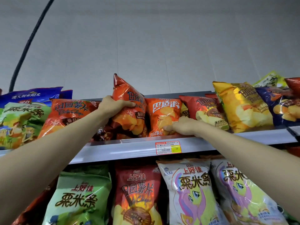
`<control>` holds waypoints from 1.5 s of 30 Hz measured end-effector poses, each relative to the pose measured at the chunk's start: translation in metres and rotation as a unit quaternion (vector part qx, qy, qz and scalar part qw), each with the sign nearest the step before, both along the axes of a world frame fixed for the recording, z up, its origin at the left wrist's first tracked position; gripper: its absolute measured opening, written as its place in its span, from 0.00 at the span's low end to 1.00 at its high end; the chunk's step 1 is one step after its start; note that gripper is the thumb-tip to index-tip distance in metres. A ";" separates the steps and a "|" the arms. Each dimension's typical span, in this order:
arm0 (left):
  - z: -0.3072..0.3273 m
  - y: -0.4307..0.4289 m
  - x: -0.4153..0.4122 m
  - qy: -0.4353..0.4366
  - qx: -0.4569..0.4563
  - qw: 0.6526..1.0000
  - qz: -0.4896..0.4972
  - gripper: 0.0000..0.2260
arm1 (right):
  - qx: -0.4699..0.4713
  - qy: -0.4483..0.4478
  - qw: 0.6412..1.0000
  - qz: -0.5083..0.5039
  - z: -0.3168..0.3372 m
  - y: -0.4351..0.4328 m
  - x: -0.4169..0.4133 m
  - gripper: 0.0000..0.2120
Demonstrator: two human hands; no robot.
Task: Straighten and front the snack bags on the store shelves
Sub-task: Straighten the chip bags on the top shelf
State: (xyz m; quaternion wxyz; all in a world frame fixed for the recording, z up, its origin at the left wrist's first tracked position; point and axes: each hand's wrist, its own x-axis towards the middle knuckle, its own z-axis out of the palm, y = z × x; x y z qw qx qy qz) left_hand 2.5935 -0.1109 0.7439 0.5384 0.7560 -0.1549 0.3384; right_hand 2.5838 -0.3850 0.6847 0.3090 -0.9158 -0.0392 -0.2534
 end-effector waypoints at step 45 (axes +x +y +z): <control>-0.009 -0.093 -0.017 -0.033 -0.094 0.983 -0.155 0.36 | 0.082 -0.144 0.984 0.061 -0.003 -0.036 -0.047 0.16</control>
